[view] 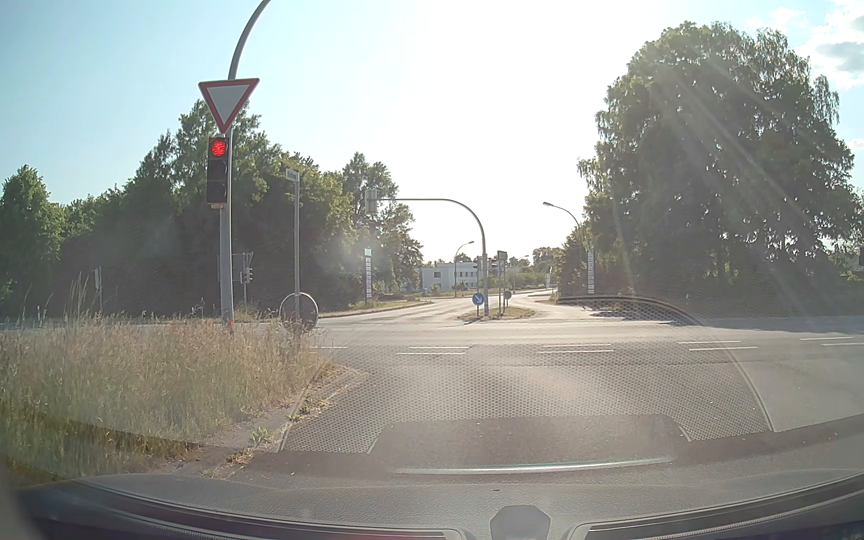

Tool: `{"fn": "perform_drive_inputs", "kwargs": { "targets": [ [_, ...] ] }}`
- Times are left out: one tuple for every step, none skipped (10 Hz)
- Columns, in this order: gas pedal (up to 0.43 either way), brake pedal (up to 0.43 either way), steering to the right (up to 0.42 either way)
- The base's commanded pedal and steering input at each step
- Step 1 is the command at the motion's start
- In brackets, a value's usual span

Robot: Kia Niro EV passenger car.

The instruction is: Follow the waypoints while adhering to traffic rules and regulations

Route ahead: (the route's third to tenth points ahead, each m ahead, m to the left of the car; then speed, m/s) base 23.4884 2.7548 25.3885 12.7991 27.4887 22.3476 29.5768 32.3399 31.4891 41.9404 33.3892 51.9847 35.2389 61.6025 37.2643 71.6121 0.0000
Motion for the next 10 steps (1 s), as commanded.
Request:
{"fn": "perform_drive_inputs", "kwargs": {
  "targets": [
    [0.0, 0.213, 0.014],
    [0.0, 0.213, 0.015],
    [0.0, 0.213, 0.015],
    [0.0, 0.213, 0.015],
    [0.0, 0.213, 0.015],
    [0.0, 0.213, 0.015],
    [0.0, 0.213, 0.015],
    [0.0, 0.213, 0.015],
    [0.0, 0.213, 0.015],
    [0.0, 0.213, 0.015]
  ]
}}
